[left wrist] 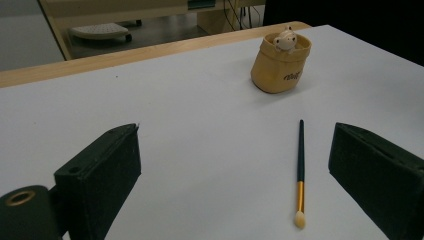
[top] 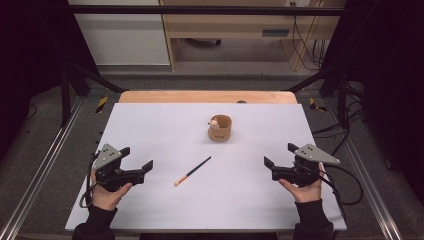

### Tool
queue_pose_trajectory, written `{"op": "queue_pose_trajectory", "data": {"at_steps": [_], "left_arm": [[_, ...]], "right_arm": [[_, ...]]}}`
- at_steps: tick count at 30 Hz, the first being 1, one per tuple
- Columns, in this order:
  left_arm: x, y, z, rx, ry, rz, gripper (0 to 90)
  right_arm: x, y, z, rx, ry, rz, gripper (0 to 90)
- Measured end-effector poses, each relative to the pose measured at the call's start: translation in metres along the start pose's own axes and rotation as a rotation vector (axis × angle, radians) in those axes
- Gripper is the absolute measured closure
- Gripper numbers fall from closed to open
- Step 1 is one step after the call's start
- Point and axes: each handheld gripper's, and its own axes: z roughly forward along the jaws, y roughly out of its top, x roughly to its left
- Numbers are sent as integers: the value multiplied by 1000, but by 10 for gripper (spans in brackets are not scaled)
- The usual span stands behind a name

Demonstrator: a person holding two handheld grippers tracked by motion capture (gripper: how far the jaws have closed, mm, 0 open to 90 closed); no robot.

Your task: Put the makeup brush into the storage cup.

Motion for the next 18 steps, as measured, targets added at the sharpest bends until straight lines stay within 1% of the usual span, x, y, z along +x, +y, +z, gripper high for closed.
{"op": "queue_pose_trajectory", "data": {"at_steps": [13,18], "left_arm": [[-11,-1,13,30,-14,24,67],[-16,-1,19,54,-23,43,69]], "right_arm": [[3,-3,6,22,8,-10,56],[4,-3,7,28,7,-7,56]]}}
